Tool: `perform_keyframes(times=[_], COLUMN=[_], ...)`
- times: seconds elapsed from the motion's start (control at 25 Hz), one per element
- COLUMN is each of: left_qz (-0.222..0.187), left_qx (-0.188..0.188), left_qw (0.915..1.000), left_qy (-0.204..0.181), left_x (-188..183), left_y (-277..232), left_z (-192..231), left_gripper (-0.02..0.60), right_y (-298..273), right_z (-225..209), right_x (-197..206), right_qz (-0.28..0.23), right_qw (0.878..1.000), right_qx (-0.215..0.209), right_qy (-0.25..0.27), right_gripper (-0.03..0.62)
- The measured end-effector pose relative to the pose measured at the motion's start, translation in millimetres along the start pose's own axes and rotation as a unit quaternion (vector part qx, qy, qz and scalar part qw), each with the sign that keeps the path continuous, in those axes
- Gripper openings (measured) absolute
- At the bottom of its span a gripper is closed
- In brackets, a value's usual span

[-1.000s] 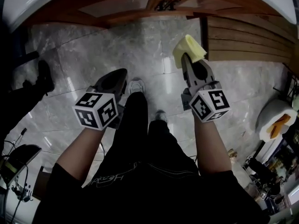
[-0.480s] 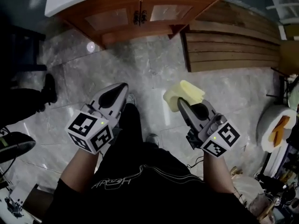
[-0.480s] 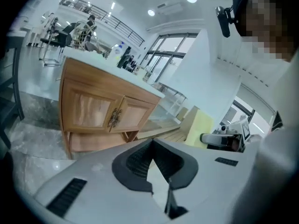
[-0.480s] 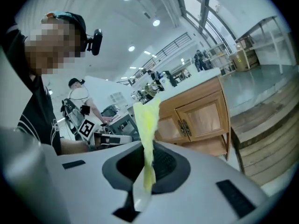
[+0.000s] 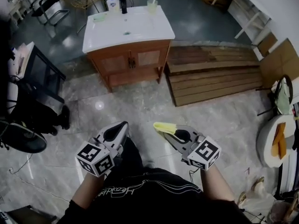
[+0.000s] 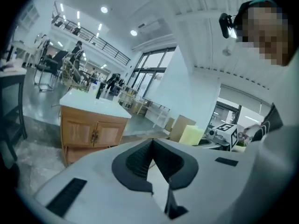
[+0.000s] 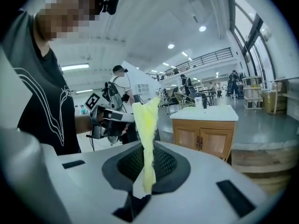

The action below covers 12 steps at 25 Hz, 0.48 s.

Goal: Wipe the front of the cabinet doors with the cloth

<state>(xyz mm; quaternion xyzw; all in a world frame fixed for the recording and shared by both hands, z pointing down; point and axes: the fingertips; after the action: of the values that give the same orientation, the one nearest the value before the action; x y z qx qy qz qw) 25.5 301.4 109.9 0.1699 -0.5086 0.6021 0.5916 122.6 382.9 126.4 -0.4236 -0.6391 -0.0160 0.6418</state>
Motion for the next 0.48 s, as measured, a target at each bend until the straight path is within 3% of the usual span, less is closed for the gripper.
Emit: perform_keyframes(times=[0.2, 0.48], left_qz=[-0.010, -0.026], left_qx=[0.009, 0.040], left_qw=[0.9969, 0.9923], left_qy=[-0.078, -0.115], left_x=[-25, -43], left_y=[62, 110], left_z=[-75, -118], left_gripper=[0.006, 0.006], right_y=[46, 70], right_z=[59, 125], right_x=[-46, -96], right_qz=[-0.029, -0.088], right_qw=[0.999, 0.994], right_qx=[-0.016, -0.032], right_qy=[-0.020, -0.050], right_gripper=[0.041, 0.041])
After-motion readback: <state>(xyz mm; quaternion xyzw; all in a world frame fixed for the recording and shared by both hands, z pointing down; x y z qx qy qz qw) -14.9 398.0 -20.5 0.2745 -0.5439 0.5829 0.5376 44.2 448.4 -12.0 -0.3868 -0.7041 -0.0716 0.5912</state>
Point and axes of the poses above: the fingertips, and each gripper's own axes: y backward along the fingers, z to its left, x out of its underside, and after that the axes turned 11 degrees about z, right-handed
